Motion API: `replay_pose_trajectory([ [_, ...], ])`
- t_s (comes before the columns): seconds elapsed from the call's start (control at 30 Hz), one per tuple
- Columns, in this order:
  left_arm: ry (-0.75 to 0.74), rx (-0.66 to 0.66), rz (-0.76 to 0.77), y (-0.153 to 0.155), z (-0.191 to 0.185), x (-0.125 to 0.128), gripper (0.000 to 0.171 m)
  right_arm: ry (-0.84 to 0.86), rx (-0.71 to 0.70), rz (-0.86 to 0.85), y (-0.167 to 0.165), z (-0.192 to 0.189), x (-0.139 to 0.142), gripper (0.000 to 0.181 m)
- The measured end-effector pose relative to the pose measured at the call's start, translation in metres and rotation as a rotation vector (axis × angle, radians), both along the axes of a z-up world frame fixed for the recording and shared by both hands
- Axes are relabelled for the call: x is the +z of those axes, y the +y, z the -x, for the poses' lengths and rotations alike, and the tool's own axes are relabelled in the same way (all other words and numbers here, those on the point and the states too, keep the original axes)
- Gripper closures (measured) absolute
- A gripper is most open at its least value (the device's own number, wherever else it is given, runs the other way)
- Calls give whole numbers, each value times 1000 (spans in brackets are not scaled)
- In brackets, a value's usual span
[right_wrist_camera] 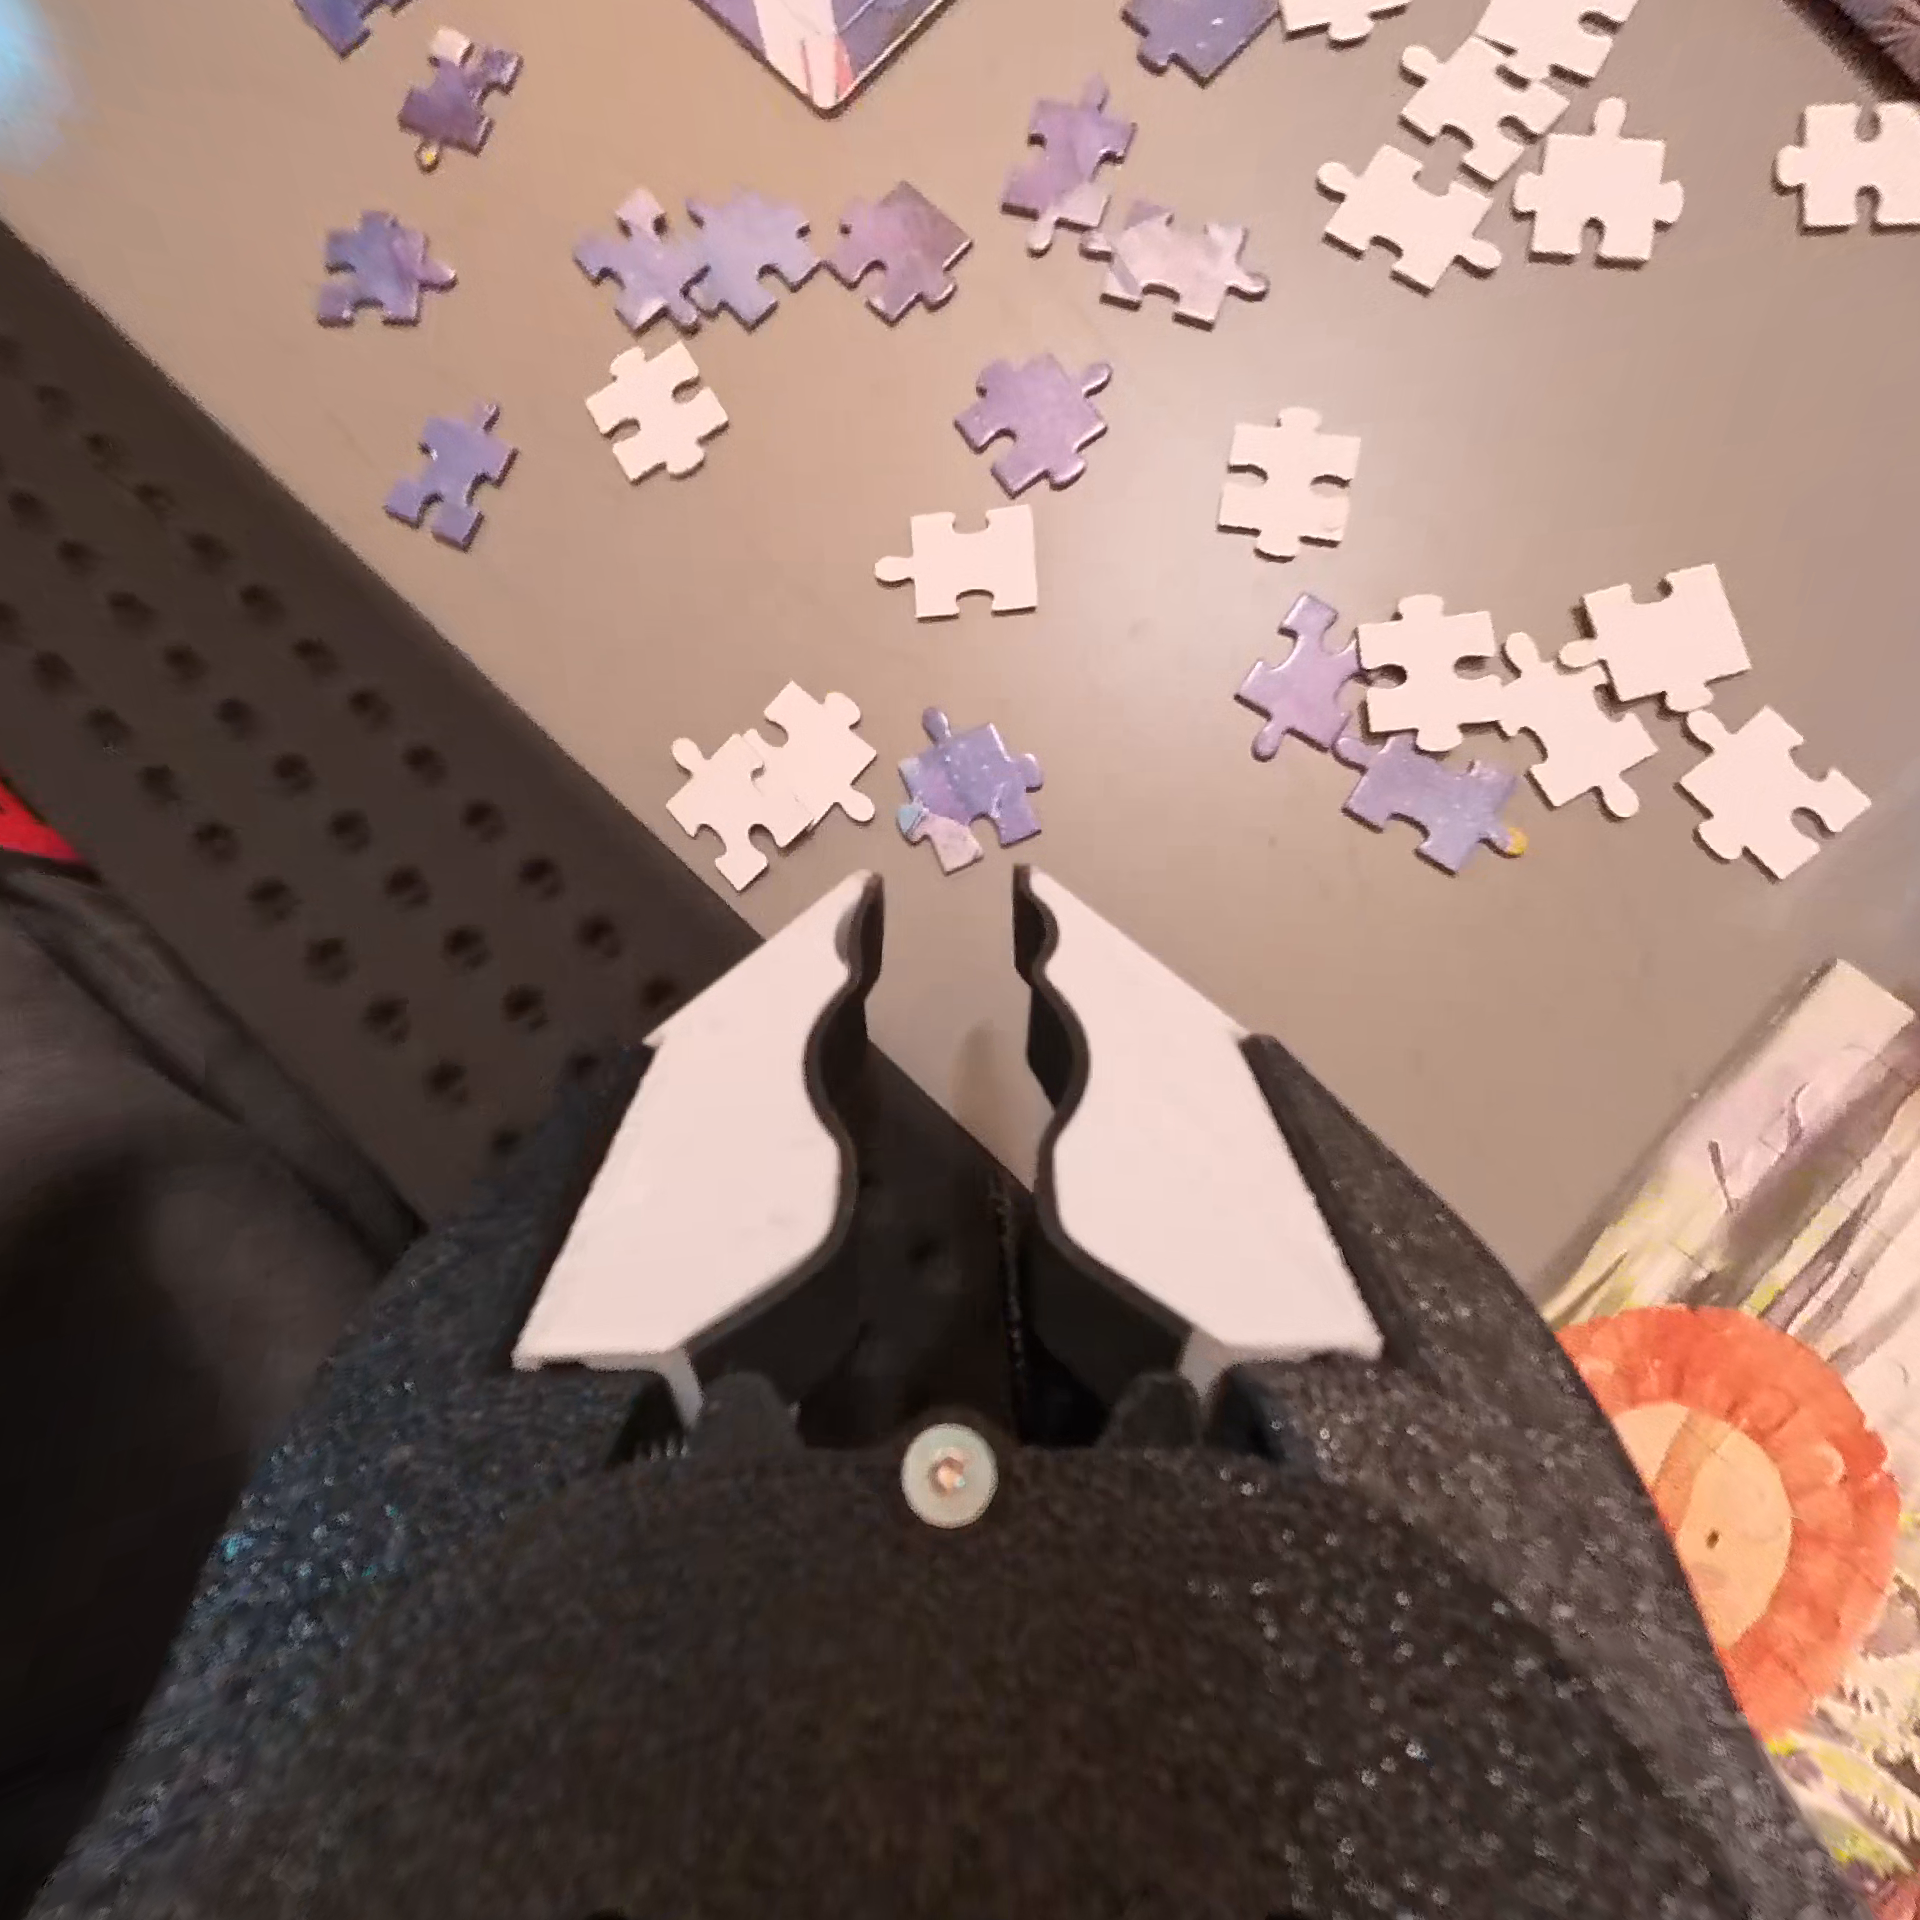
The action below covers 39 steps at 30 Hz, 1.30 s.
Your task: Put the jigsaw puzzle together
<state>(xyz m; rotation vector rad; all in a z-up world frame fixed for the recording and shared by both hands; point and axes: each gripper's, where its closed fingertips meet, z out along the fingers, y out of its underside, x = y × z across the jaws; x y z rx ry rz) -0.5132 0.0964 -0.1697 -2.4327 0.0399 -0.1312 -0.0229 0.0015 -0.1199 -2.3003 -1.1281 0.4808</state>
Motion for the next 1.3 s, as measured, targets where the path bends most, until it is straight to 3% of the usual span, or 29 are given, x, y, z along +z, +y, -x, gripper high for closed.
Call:
replay_pose_trajectory([
  [0.2,130,3,18,0,0,0,171,-57,147,34,-1,14,-34,155],
  [0.37,182,-2,12,0,1,0,171,-22,289,-12,-6,37,-35,154],
  [0.5,162,12,16,-1,0,1,171,-98,278,-36,7,27,-49,157],
  [0.73,93,-8,-22,-7,-14,18,164,-3,198,15,30,24,-39,146],
  [0.9,80,-9,-79,-21,-17,42,163,83,371,93,-13,41,-21,150],
  [1.03,11,-13,-106,-30,-28,53,163,-23,474,30,-26,59,-38,151],
  [1.2,26,-47,-128,-39,-42,61,162,-135,436,-178,8,66,-45,147],
  [1.3,23,-66,-139,-44,-53,64,163,-119,397,-150,16,67,-44,148],
])
